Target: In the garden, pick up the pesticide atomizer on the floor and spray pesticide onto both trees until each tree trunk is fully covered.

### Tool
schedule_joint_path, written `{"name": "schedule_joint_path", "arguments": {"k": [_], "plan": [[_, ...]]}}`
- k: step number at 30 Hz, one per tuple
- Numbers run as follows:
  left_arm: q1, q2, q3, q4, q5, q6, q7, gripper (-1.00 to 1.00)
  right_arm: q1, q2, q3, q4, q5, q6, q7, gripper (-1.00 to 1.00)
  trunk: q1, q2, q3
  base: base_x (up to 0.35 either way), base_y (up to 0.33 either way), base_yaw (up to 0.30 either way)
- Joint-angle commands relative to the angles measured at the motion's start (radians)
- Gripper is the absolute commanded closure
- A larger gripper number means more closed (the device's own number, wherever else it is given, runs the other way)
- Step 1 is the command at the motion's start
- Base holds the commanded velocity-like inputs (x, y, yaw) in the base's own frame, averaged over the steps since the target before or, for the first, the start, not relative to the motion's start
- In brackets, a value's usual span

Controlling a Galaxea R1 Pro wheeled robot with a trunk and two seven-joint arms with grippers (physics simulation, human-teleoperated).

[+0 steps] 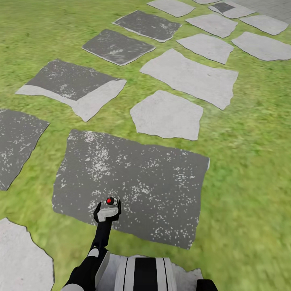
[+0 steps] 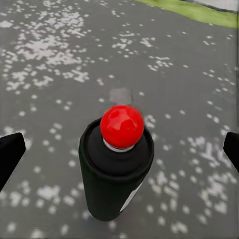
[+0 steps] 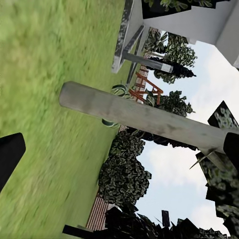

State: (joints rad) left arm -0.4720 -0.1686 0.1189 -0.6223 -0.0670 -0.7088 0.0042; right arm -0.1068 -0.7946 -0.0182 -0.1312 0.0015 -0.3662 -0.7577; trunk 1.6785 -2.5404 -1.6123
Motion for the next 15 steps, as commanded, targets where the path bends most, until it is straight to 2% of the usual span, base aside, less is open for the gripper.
{"name": "schedule_joint_path", "arguments": {"k": [1, 6, 15], "plan": [[0.0, -0.001, 0.005, 0.001, -0.007, -0.007, 0.0, -1.0, -0.001, 0.0, -0.002, 0.001, 0.0, -0.005, 0.0, -1.0, 0.0, 0.0, 0.0, 0.0, 0.0, 0.0], [0.0, -0.002, 0.004, 0.006, -0.008, -0.021, 0.0, -1.0, -0.001, 0.0, -0.002, 0.001, 0.0, -0.005, 0.0, -1.0, 0.001, -0.001, -0.008, 0.0, 0.0, 0.0], [0.0, -0.002, 0.004, 0.007, -0.008, -0.021, 0.0, -1.0, -0.001, 0.0, -0.002, 0.001, 0.0, -0.005, 0.0, -1.0, 0.001, -0.001, -0.008, 0.0, 0.0, 0.0]]}}
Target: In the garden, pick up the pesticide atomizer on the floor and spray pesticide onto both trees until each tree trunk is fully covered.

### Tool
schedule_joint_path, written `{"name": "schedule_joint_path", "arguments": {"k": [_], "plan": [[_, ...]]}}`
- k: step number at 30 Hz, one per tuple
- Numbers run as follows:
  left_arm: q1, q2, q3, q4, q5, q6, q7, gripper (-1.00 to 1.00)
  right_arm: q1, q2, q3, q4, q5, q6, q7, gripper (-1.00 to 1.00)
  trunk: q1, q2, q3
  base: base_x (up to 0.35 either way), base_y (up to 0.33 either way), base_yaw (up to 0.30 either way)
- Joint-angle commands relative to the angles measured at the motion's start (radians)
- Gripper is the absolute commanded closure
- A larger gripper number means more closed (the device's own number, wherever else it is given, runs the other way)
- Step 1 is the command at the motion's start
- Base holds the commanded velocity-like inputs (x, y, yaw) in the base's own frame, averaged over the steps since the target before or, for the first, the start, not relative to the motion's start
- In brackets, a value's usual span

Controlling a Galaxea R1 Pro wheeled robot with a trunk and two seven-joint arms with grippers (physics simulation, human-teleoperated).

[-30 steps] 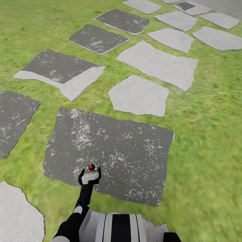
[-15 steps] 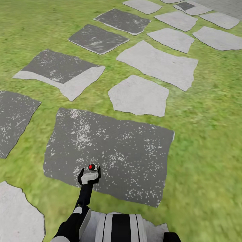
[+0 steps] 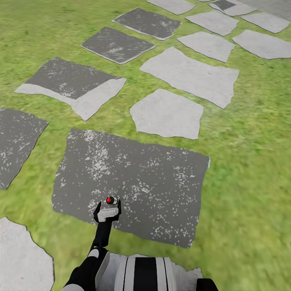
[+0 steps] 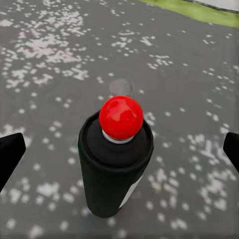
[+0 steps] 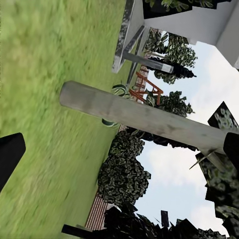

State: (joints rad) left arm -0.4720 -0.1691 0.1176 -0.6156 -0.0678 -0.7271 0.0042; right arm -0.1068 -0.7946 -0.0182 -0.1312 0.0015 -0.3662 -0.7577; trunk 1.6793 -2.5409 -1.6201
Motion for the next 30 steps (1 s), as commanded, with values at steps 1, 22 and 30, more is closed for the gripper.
{"name": "schedule_joint_path", "arguments": {"k": [1, 22, 30], "plan": [[0.0, -0.001, 0.005, 0.0, -0.007, -0.003, 0.0, -1.0, -0.001, 0.0, -0.002, 0.001, 0.0, -0.005, 0.0, -1.0, 0.0, 0.0, 0.0, 0.0, 0.0, 0.0], [0.0, -0.001, 0.005, -0.003, -0.007, -0.002, 0.0, -1.0, -0.001, 0.0, -0.002, 0.001, 0.0, -0.005, 0.0, -1.0, 0.003, -0.002, -0.031, 0.0, 0.0, 0.0], [0.0, -0.001, 0.005, -0.004, -0.007, -0.001, 0.0, -1.0, -0.001, 0.0, -0.002, 0.001, 0.0, -0.005, 0.0, -1.0, 0.003, -0.002, -0.031, 0.036, 0.003, 0.0]]}}
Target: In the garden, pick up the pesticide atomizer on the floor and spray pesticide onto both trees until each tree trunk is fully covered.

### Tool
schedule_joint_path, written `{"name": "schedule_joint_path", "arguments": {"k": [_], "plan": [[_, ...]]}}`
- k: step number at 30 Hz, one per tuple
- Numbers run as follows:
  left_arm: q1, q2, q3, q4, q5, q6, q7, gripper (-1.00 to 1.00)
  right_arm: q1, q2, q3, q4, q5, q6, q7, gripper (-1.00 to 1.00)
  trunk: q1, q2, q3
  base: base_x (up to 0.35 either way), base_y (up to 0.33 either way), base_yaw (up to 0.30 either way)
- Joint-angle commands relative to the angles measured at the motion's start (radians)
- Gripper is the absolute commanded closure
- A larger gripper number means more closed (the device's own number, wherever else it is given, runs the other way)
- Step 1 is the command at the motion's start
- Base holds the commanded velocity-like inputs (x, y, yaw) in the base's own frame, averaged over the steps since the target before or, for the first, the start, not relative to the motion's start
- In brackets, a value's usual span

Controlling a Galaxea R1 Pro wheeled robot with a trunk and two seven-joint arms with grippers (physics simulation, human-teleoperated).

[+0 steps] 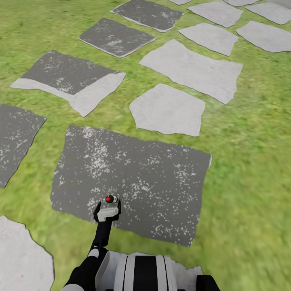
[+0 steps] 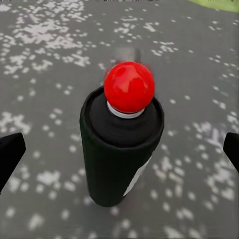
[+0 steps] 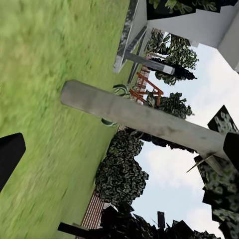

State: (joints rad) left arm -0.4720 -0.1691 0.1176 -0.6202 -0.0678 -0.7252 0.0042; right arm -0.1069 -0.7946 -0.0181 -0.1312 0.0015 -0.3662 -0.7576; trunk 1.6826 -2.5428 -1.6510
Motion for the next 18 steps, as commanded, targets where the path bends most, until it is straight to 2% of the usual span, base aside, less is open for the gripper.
{"name": "schedule_joint_path", "arguments": {"k": [1, 6, 18], "plan": [[0.0, -0.001, 0.005, 0.0, -0.007, -0.003, 0.0, -1.0, -0.001, 0.0, -0.002, 0.001, 0.0, -0.005, 0.0, -1.0, 0.0, 0.0, 0.0, 0.172, 0.023, 0.0], [0.0, -0.001, 0.005, 0.001, -0.007, -0.002, 0.0, -1.0, -0.001, 0.0, -0.002, 0.001, 0.0, -0.005, 0.0, -1.0, 0.0, 0.0, 0.0, 0.089, 0.011, 0.0], [0.0, -0.001, 0.005, 0.005, -0.007, -0.002, 0.0, -1.0, -0.001, 0.0, -0.002, 0.001, -0.001, -0.005, 0.0, -1.0, 0.0, 0.0, 0.0, 0.009, 0.001, 0.0]]}}
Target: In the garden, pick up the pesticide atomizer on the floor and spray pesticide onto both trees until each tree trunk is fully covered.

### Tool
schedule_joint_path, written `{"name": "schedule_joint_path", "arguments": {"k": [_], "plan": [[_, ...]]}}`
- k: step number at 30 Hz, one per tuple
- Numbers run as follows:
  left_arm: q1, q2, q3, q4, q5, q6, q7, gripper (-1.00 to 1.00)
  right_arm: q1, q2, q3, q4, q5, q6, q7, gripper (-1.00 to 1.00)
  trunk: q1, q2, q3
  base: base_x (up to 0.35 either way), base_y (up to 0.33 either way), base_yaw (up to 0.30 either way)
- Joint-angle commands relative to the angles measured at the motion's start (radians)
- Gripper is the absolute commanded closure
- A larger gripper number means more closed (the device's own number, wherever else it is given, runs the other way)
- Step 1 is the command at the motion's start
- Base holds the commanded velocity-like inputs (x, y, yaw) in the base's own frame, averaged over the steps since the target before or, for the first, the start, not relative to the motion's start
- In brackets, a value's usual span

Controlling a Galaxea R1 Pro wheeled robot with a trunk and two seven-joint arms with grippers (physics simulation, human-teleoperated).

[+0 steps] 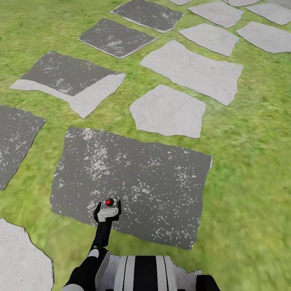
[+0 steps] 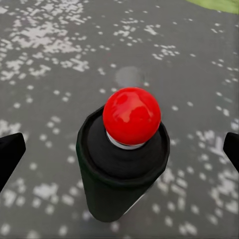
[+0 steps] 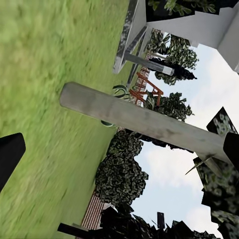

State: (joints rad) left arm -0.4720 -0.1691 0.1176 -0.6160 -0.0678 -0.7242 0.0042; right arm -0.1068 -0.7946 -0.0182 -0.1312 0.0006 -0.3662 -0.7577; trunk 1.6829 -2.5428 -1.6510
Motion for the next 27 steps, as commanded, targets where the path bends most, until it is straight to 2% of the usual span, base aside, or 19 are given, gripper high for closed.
{"name": "schedule_joint_path", "arguments": {"k": [1, 18, 19, 27], "plan": [[0.0, -0.001, 0.005, 0.001, -0.007, -0.003, 0.0, -1.0, -0.001, 0.0, -0.002, 0.001, 0.0, -0.005, 0.0, -1.0, 0.0, 0.0, 0.0, 0.0, 0.0, 0.0], [0.0, -0.002, 0.005, -0.001, -0.007, -0.003, 0.0, -1.0, -0.001, 0.0, -0.002, 0.001, 0.001, -0.005, 0.0, -1.0, 0.0, 0.0, 0.0, 0.0, 0.0, 0.0], [0.0, -0.002, 0.005, -0.001, -0.007, -0.003, 0.0, 1.0, -0.001, 0.0, -0.002, 0.001, 0.001, -0.005, 0.0, -1.0, 0.0, 0.0, 0.0, 0.0, 0.0, 0.0], [0.0, -0.003, 0.005, 0.001, -0.007, -0.003, 0.0, 1.0, -0.001, 0.0, -0.002, 0.001, 0.0, -0.005, 0.0, -1.0, 0.0, 0.0, 0.0, 0.0, 0.0, 0.0]]}}
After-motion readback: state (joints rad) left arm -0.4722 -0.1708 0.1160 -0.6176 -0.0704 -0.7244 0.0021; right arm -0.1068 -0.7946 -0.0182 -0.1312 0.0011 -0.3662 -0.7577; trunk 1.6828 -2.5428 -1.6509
